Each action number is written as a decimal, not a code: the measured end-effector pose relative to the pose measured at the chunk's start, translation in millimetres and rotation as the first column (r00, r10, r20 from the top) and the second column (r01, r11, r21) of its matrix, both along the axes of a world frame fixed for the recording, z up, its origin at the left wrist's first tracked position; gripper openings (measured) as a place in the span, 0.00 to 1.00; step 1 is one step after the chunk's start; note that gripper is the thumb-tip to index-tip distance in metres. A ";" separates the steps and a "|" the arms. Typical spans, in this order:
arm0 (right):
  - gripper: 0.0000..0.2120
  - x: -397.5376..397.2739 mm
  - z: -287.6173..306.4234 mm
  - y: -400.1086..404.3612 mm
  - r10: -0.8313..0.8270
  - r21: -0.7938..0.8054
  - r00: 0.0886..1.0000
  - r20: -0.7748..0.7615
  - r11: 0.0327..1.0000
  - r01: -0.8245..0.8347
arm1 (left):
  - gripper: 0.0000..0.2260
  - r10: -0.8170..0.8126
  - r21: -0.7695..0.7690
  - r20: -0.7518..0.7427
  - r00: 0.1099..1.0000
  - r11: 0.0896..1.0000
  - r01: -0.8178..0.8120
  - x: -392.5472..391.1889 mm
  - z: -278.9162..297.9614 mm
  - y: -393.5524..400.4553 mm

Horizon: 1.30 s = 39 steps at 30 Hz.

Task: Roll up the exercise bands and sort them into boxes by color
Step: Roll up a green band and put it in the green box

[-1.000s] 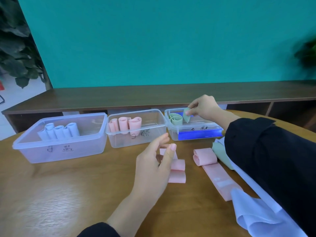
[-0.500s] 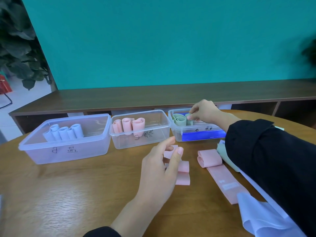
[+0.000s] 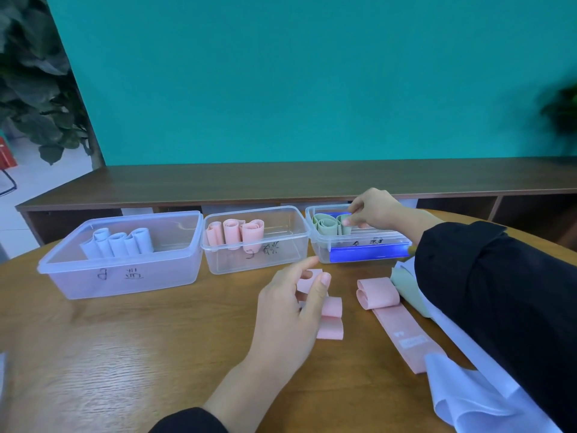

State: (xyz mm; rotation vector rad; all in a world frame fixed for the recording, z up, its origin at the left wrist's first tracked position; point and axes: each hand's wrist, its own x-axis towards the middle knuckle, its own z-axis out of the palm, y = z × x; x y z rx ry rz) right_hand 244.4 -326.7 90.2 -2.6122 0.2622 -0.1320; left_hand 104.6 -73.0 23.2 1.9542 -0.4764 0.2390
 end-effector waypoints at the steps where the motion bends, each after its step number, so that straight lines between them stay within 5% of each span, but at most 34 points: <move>1: 0.22 -0.3 0.5 -0.2 0.001 -0.007 1.000 0.000 1.000 -0.001 | 0.23 0.004 -0.001 -0.003 1.000 1.000 -0.004 -0.1 -0.1 0.2; 21: 0.23 -19.4 4.9 -11.2 -0.018 -0.093 0.999 0.048 0.995 0.023 | 0.14 0.054 0.011 0.058 0.997 0.998 -0.055 7.9 -8.3 5.6; 31: 0.10 -73.5 16.0 26.2 0.063 -0.063 0.960 0.273 0.997 -0.047 | 0.13 0.115 0.135 0.096 0.989 0.983 -0.127 12.7 -16.5 13.4; 39: 0.06 -150.8 -23.8 74.8 0.239 -0.051 0.969 0.067 0.970 -0.236 | 0.12 0.102 0.122 -0.109 0.989 0.989 -0.089 11.9 -22.1 21.5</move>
